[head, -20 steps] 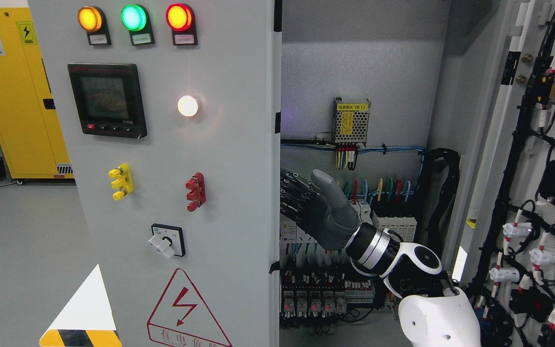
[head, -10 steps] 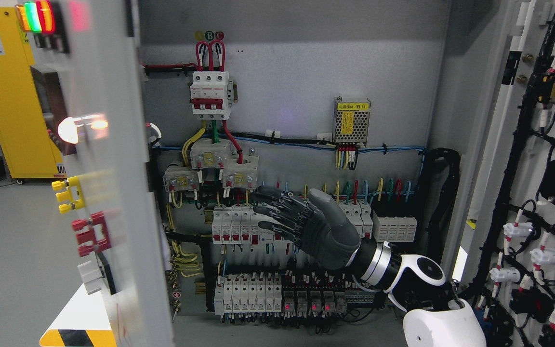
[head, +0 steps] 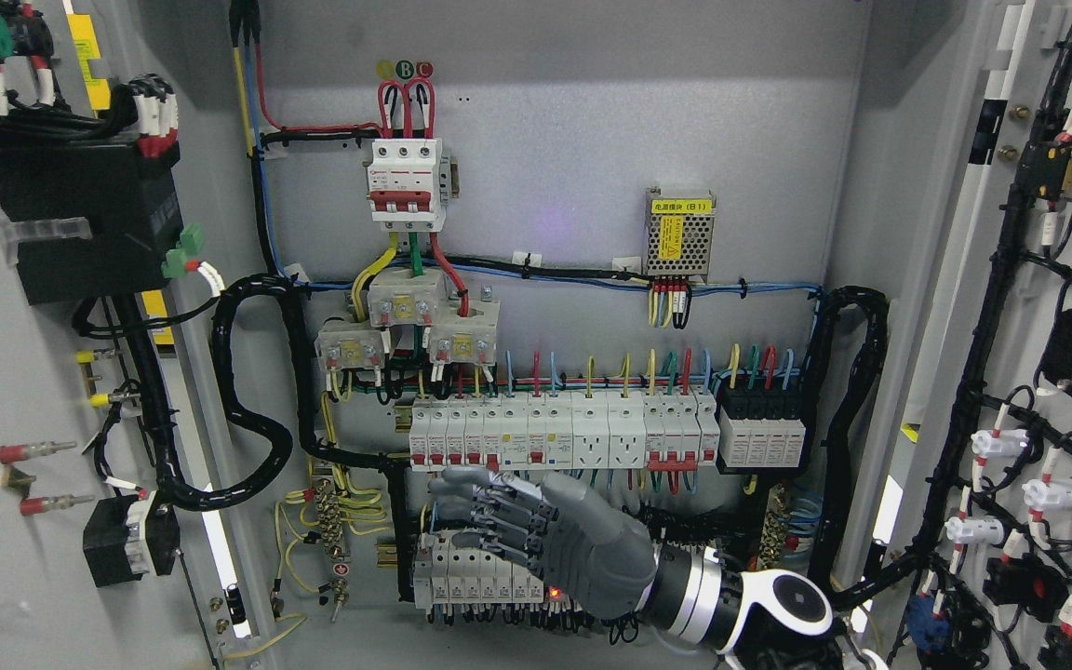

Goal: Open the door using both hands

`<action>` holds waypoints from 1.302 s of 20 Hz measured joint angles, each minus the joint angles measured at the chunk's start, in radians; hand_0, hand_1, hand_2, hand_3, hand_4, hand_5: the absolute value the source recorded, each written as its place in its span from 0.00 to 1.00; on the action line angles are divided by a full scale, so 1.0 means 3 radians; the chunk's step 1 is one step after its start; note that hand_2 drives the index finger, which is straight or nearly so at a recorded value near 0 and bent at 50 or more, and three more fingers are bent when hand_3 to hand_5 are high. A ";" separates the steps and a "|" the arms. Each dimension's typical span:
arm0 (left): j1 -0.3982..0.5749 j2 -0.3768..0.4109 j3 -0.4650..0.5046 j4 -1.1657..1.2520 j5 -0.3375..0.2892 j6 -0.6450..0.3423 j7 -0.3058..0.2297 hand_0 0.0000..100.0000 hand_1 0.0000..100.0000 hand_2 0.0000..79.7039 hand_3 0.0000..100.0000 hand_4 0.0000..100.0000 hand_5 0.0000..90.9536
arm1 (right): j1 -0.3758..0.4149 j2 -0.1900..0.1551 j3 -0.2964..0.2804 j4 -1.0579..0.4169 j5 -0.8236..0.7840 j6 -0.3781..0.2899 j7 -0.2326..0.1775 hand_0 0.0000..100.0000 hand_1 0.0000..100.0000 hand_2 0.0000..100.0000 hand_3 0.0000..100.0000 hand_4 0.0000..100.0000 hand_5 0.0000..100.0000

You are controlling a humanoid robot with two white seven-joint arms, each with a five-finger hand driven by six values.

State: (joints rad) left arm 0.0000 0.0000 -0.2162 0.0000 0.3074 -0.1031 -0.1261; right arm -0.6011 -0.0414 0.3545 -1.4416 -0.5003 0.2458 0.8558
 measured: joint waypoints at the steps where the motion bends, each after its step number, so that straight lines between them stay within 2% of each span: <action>1: 0.0000 0.0000 0.0000 0.0000 0.0001 0.0000 0.0000 0.00 0.00 0.00 0.00 0.00 0.00 | 0.0052 -0.0001 0.0064 -0.0049 0.0000 0.0002 -0.0043 0.22 0.07 0.00 0.00 0.00 0.00; 3: 0.0000 0.0000 0.0000 0.0000 0.0001 0.0000 0.0000 0.00 0.00 0.00 0.00 0.00 0.00 | 0.0140 0.0007 0.0199 -0.0146 -0.0001 0.0003 -0.0088 0.22 0.07 0.00 0.00 0.00 0.00; 12: 0.0000 0.0000 -0.0002 0.0000 0.0002 0.0000 0.0000 0.00 0.00 0.00 0.00 0.00 0.00 | 0.0287 0.0079 0.0639 -0.0392 -0.0007 0.0012 -0.0117 0.22 0.07 0.00 0.00 0.00 0.00; 19: 0.0000 0.0000 -0.0004 0.0000 0.0003 0.0000 0.0000 0.00 0.00 0.00 0.00 0.00 0.00 | 0.0276 0.0242 0.0832 -0.0433 0.0011 0.0151 -0.0121 0.22 0.07 0.00 0.00 0.00 0.00; 26: 0.0000 0.0000 -0.0004 0.0000 0.0003 0.0000 0.0000 0.00 0.00 0.00 0.00 0.00 0.00 | 0.0200 0.0422 0.0939 -0.0368 0.0031 0.0175 -0.0131 0.22 0.07 0.00 0.00 0.00 0.00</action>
State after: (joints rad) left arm 0.0000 0.0000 -0.2174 0.0000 0.3083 -0.1031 -0.1261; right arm -0.5412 0.0851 0.6363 -1.5518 -0.4911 0.2985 0.8165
